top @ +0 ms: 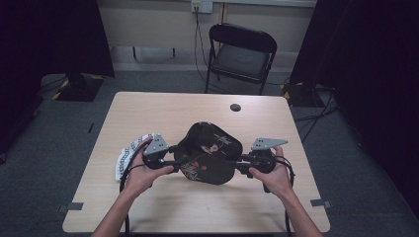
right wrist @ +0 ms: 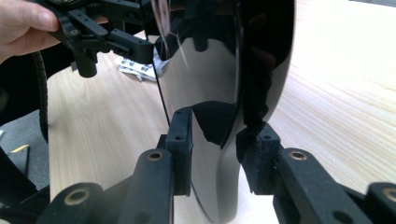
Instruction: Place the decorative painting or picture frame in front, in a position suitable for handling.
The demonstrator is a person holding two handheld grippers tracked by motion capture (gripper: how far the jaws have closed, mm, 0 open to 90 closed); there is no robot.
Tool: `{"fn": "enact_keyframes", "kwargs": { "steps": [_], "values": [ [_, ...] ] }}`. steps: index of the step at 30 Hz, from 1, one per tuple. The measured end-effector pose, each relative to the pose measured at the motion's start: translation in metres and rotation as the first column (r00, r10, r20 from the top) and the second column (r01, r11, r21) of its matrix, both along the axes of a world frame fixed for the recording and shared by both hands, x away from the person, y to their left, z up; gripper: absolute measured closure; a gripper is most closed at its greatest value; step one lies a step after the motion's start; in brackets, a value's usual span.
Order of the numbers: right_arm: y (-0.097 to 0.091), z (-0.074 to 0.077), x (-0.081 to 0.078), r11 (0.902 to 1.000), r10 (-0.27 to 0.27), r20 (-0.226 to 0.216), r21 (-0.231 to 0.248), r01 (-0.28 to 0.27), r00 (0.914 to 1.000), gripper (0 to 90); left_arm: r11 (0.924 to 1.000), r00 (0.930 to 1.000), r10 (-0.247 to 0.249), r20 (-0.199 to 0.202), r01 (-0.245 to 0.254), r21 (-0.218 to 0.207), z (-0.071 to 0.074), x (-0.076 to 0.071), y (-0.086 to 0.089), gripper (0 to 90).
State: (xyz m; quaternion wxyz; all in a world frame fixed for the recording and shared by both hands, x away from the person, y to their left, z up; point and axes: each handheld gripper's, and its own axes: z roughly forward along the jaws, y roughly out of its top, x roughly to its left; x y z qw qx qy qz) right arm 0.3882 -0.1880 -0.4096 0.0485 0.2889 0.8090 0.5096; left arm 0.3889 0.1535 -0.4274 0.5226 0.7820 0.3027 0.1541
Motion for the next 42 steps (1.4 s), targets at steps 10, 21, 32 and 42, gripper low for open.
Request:
{"fn": "enact_keyframes", "kwargs": {
  "steps": [10, 21, 32, 42],
  "values": [
    [0.001, 0.002, -0.008, 0.9997, 0.021, -0.004, -0.011, -0.021, 0.9998, 67.8, 0.9991, 0.9987, 0.043, -0.028, -0.043, 0.003, 0.001, 0.000, 0.027, 40.2],
    [0.002, 0.002, -0.012, 0.9997, 0.024, -0.029, 0.006, -0.024, 0.9993, 66.5, 0.9954, 0.9949, 0.094, -0.036, -0.094, -0.014, 0.015, -0.005, 0.085, 37.2],
    [0.001, 0.002, -0.011, 1.0000, 0.008, -0.004, 0.006, -0.008, 1.0000, 58.3, 0.9659, 0.9557, 0.259, -0.140, -0.254, 0.048, -0.016, 0.008, 0.137, 35.7],
    [-0.001, 0.002, -0.010, 0.9997, -0.007, -0.014, 0.022, 0.008, 0.9999, 57.9, 0.9393, 0.9282, 0.339, -0.154, -0.324, 0.111, -0.043, 0.016, 0.148, 33.5]
  ]
}}
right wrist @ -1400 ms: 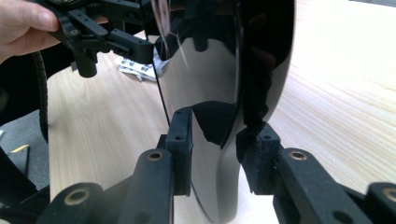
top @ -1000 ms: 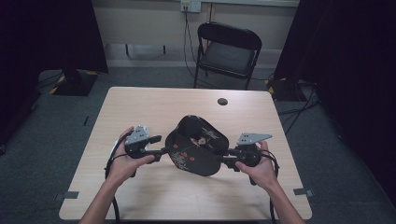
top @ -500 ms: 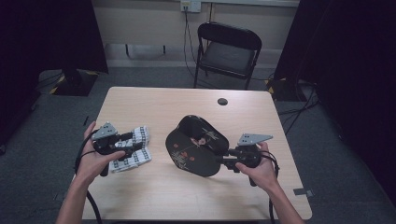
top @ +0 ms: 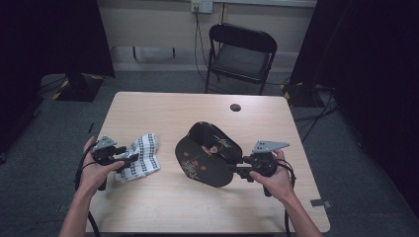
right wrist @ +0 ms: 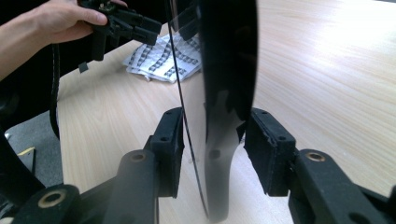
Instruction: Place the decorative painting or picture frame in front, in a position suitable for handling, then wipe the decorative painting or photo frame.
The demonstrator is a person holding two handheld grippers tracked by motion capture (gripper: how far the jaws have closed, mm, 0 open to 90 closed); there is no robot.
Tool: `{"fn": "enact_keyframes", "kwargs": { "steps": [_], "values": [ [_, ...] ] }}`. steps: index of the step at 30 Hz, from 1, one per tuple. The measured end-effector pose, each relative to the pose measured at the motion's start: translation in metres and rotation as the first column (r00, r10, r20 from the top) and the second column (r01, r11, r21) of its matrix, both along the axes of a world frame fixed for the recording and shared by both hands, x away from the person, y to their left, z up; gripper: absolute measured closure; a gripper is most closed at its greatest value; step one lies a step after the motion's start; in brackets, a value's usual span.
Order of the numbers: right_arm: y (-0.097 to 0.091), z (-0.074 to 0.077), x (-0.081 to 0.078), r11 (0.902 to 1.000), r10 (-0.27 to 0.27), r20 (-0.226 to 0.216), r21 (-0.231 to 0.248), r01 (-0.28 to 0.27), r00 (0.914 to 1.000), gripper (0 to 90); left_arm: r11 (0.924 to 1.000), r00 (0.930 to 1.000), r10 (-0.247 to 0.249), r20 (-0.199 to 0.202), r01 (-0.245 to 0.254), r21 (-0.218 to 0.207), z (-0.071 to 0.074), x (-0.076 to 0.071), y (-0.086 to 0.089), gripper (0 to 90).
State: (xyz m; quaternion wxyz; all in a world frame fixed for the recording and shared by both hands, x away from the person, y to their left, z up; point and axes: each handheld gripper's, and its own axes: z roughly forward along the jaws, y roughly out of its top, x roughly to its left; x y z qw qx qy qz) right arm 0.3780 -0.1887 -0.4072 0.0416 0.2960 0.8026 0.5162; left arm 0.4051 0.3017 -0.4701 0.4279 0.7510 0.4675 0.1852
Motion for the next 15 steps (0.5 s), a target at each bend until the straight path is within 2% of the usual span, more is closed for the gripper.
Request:
{"fn": "enact_keyframes", "kwargs": {
  "steps": [1, 3, 4, 5, 7, 10, 11, 12, 14, 15],
  "values": [
    [0.000, 0.000, 0.000, 1.0000, -0.004, 0.001, 0.001, 0.004, 1.0000, 57.6, 1.0000, 1.0000, -0.006, 0.007, 0.006, 0.004, 0.000, 0.001, -0.003, 33.6],
    [-0.001, 0.000, 0.000, 1.0000, -0.009, 0.003, 0.003, 0.009, 1.0000, 57.2, 0.9999, 0.9999, -0.009, -0.012, 0.009, 0.011, 0.000, 0.003, -0.009, 33.6],
    [-0.001, -0.001, 0.000, 1.0000, -0.009, 0.002, 0.000, 0.009, 1.0000, 56.9, 0.9989, 0.9997, -0.021, -0.012, 0.021, 0.042, 0.000, 0.003, -0.012, 33.5],
    [-0.001, -0.001, 0.000, 0.9999, -0.011, 0.003, 0.001, 0.011, 0.9999, 56.4, 0.9981, 0.9995, -0.029, -0.010, 0.030, 0.054, -0.001, 0.003, -0.015, 33.5],
    [-0.001, 0.000, 0.000, 0.9999, -0.012, 0.006, -0.001, 0.012, 0.9999, 56.4, 0.9986, 0.9992, -0.038, -0.016, 0.038, 0.037, -0.005, 0.006, -0.018, 34.0],
    [-0.002, 0.001, 0.001, 0.9999, -0.012, 0.012, -0.004, 0.012, 0.9999, 56.5, 0.9963, 0.9988, -0.046, -0.015, 0.047, 0.072, -0.010, 0.009, -0.021, 35.1],
    [-0.002, 0.001, 0.001, 0.9999, -0.008, 0.014, -0.008, 0.008, 0.9999, 56.5, 0.9947, 0.9972, -0.072, -0.018, 0.074, 0.072, -0.011, 0.009, -0.023, 35.5],
    [-0.003, 0.002, 0.000, 0.9999, -0.007, 0.017, -0.010, 0.007, 0.9998, 56.4, 0.9955, 0.9976, -0.069, -0.012, 0.069, 0.064, -0.011, 0.009, -0.024, 35.5],
    [-0.003, 0.003, 0.000, 0.9999, -0.005, 0.020, -0.009, 0.005, 0.9998, 56.3, 0.9939, 0.9973, -0.072, -0.014, 0.073, 0.083, -0.011, 0.010, -0.024, 35.8],
    [-0.003, 0.003, 0.000, 1.0000, -0.006, 0.020, -0.008, 0.006, 0.9998, 56.3, 0.9948, 0.9976, -0.066, -0.019, 0.068, 0.076, -0.012, 0.011, -0.023, 36.8]
  ]
}}
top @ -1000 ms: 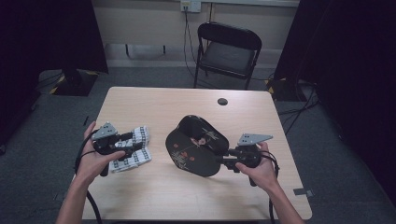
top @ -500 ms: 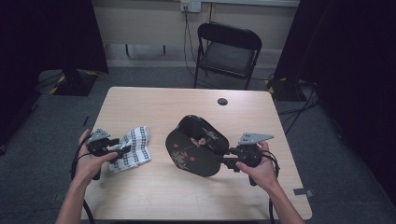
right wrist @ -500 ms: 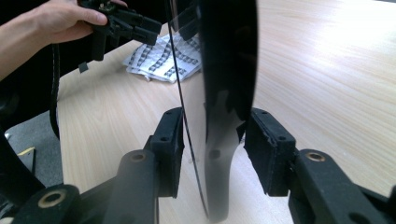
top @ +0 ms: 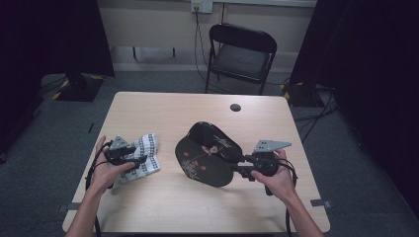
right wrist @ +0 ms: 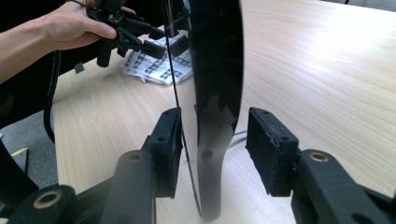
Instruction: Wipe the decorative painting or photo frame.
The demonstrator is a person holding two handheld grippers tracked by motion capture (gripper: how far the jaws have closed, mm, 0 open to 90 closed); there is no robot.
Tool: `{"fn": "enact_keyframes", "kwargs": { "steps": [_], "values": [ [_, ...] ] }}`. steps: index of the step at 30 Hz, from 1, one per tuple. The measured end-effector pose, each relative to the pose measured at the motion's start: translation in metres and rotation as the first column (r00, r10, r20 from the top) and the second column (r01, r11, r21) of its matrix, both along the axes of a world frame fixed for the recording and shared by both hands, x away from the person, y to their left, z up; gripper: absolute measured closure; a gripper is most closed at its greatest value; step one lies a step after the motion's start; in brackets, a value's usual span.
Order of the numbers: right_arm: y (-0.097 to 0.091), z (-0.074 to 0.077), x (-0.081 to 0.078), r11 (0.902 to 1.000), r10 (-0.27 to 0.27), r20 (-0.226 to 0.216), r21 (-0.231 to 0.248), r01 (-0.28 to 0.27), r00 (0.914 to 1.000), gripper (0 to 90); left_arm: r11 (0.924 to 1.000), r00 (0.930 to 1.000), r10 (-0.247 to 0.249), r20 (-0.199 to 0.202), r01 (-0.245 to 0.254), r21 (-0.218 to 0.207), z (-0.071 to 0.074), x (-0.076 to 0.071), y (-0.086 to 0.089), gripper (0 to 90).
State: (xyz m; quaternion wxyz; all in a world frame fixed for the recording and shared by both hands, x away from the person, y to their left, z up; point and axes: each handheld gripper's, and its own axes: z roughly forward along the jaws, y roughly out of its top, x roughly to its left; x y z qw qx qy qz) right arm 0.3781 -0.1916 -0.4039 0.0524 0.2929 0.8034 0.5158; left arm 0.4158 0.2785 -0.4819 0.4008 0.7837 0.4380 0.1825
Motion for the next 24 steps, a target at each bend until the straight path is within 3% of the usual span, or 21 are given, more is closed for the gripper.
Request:
{"fn": "enact_keyframes", "kwargs": {
  "steps": [3, 6, 8, 12, 16, 19, 22, 24],
  "values": [
    [0.000, 0.000, 0.001, 1.0000, 0.001, 0.000, 0.000, -0.001, 1.0000, 56.4, 0.9989, 0.9998, 0.001, -0.018, 0.000, 0.047, -0.003, 0.001, 0.000, 37.2],
    [0.001, -0.002, 0.002, 0.9999, 0.006, -0.001, -0.012, -0.006, 1.0000, 56.3, 0.9992, 0.9993, 0.008, -0.036, -0.006, 0.041, -0.008, 0.001, 0.000, 36.4],
    [0.001, -0.001, 0.003, 0.9999, 0.005, 0.000, -0.014, -0.005, 1.0000, 56.0, 0.9965, 0.9994, 0.005, -0.034, -0.002, 0.084, -0.011, 0.002, 0.000, 36.7],
    [0.001, 0.000, 0.003, 0.9999, 0.001, 0.002, -0.011, -0.001, 1.0000, 55.9, 0.9976, 0.9995, 0.002, -0.032, 0.000, 0.070, -0.014, 0.000, -0.004, 38.8],
    [0.002, 0.000, 0.004, 1.0000, 0.006, 0.001, -0.006, -0.006, 1.0000, 56.1, 0.9972, 0.9999, 0.015, -0.002, -0.014, 0.074, -0.017, -0.002, -0.009, 40.0],
    [0.001, 0.001, 0.003, 0.9997, 0.013, -0.012, 0.020, -0.013, 0.9998, 55.7, 0.9981, 0.9997, 0.021, 0.010, -0.022, 0.058, -0.017, -0.004, -0.009, 47.9],
    [0.001, -0.001, 0.001, 0.9999, 0.003, 0.000, -0.011, -0.003, 1.0000, 55.7, 0.9985, 0.9992, 0.041, 0.003, -0.041, 0.037, -0.017, -0.005, -0.008, 59.4],
    [0.000, -0.002, 0.001, 1.0000, 0.003, -0.007, -0.004, -0.003, 1.0000, 55.7, 0.9983, 0.9988, 0.050, 0.001, -0.050, 0.032, -0.017, -0.006, -0.007, 65.6]
  ]
}}
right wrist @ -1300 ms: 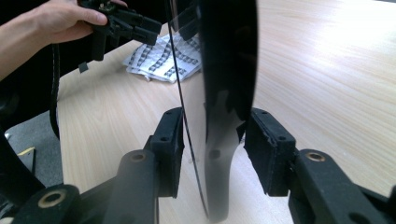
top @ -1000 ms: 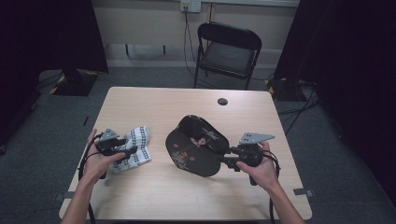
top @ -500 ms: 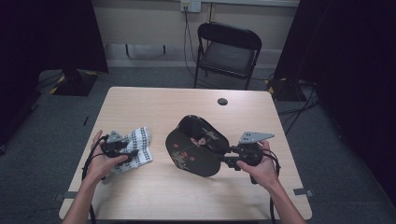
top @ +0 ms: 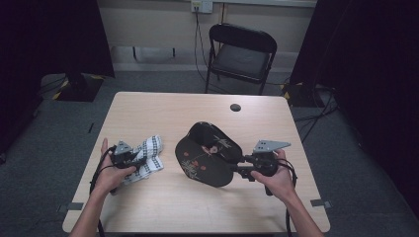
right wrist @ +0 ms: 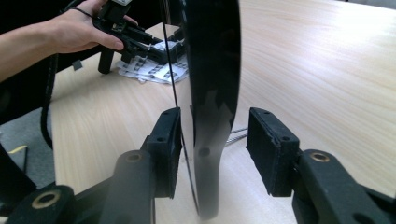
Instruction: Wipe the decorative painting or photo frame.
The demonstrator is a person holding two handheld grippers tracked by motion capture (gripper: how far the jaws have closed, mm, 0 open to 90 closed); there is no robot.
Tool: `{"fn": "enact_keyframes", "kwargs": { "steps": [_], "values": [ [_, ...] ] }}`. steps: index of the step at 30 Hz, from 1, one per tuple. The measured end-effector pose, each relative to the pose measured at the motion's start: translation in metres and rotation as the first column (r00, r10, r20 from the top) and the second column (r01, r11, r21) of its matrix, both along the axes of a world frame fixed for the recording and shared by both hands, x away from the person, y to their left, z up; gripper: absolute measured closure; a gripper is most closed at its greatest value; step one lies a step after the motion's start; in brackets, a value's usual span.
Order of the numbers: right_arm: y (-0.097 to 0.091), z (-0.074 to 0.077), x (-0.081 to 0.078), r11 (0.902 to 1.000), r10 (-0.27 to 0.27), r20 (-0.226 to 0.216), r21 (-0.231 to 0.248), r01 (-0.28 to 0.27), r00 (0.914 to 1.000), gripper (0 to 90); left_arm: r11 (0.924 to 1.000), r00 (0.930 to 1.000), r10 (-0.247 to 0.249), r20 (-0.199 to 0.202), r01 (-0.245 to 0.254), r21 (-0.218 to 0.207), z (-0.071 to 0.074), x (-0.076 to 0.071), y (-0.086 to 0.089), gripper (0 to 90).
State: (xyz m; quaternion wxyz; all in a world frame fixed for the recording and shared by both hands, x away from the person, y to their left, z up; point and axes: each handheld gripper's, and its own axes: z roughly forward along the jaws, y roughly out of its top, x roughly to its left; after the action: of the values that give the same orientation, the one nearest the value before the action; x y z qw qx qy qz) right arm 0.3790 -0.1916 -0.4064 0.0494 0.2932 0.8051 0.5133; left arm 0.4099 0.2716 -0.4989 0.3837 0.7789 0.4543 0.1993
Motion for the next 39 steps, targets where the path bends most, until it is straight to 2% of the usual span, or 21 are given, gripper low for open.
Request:
{"fn": "enact_keyframes", "kwargs": {
  "steps": [3, 7, 11, 14, 16, 18, 19, 20, 21, 22, 25, 28, 34, 39],
  "values": [
    [0.001, 0.003, -0.001, 1.0000, 0.000, 0.012, 0.003, 0.000, 0.9999, 55.3, 0.9994, 0.9999, 0.004, -0.013, -0.005, -0.035, 0.000, -0.001, 0.001, 74.7],
    [0.003, 0.006, -0.003, 1.0000, 0.007, 0.019, 0.000, -0.007, 0.9998, 57.0, 0.9931, 0.9983, 0.016, -0.056, -0.023, -0.115, -0.001, 0.000, 0.006, 79.0],
    [0.005, 0.004, -0.002, 0.9999, 0.011, 0.018, -0.009, -0.011, 0.9998, 57.0, 0.9926, 0.9970, -0.007, -0.077, -0.002, -0.121, 0.001, 0.000, 0.006, 79.2],
    [0.003, 0.003, -0.001, 1.0000, 0.007, 0.018, 0.001, -0.007, 0.9998, 57.0, 0.9894, 0.9965, -0.036, -0.076, 0.025, -0.143, 0.003, -0.001, 0.002, 79.0],
    [0.002, 0.004, -0.001, 1.0000, 0.003, 0.024, 0.003, -0.003, 0.9997, 57.1, 0.9889, 0.9962, -0.050, -0.072, 0.039, -0.144, 0.004, -0.002, -0.001, 78.9],
    [0.001, 0.006, -0.002, 0.9999, 0.000, 0.026, 0.012, 0.000, 0.9997, 57.1, 0.9835, 0.9957, -0.061, -0.070, 0.048, -0.175, 0.007, -0.002, -0.004, 78.9],
    [0.001, 0.006, -0.002, 0.9999, -0.003, 0.030, 0.014, 0.002, 0.9995, 57.2, 0.9779, 0.9967, -0.062, -0.052, 0.050, -0.203, 0.010, -0.003, -0.005, 78.9],
    [0.001, 0.007, -0.002, 0.9998, -0.004, 0.033, 0.018, 0.003, 0.9995, 57.2, 0.9716, 0.9962, -0.069, -0.052, 0.055, -0.230, 0.012, -0.004, -0.005, 79.0],
    [0.001, 0.007, -0.002, 0.9998, -0.006, 0.034, 0.021, 0.005, 0.9994, 57.4, 0.9703, 0.9952, -0.080, -0.057, 0.065, -0.233, 0.015, -0.004, -0.006, 79.1],
    [0.001, 0.007, -0.002, 0.9997, -0.007, 0.034, 0.022, 0.007, 0.9994, 57.4, 0.9739, 0.9963, -0.081, -0.031, 0.072, -0.215, 0.021, -0.006, -0.008, 79.1],
    [0.001, 0.006, -0.002, 0.9998, -0.007, 0.033, 0.019, 0.007, 0.9994, 57.3, 0.9781, 0.9976, -0.069, 0.001, 0.068, -0.197, 0.031, -0.008, -0.008, 79.1],
    [0.000, 0.006, -0.002, 0.9997, -0.010, 0.033, 0.024, 0.009, 0.9994, 57.4, 0.9812, 0.9985, -0.036, 0.042, 0.043, -0.188, 0.039, -0.012, -0.008, 79.0],
    [0.003, 0.006, -0.003, 0.9997, 0.012, 0.026, 0.022, -0.012, 0.9996, 61.5, 0.9821, 0.9963, -0.052, 0.069, 0.063, -0.177, 0.047, -0.015, -0.010, 79.0],
    [0.006, 0.006, -0.004, 0.9996, 0.022, 0.029, 0.016, -0.023, 0.9993, 65.5, 0.9768, 0.9947, -0.042, 0.094, 0.061, -0.205, 0.055, -0.023, -0.006, 78.9]
  ]
}}
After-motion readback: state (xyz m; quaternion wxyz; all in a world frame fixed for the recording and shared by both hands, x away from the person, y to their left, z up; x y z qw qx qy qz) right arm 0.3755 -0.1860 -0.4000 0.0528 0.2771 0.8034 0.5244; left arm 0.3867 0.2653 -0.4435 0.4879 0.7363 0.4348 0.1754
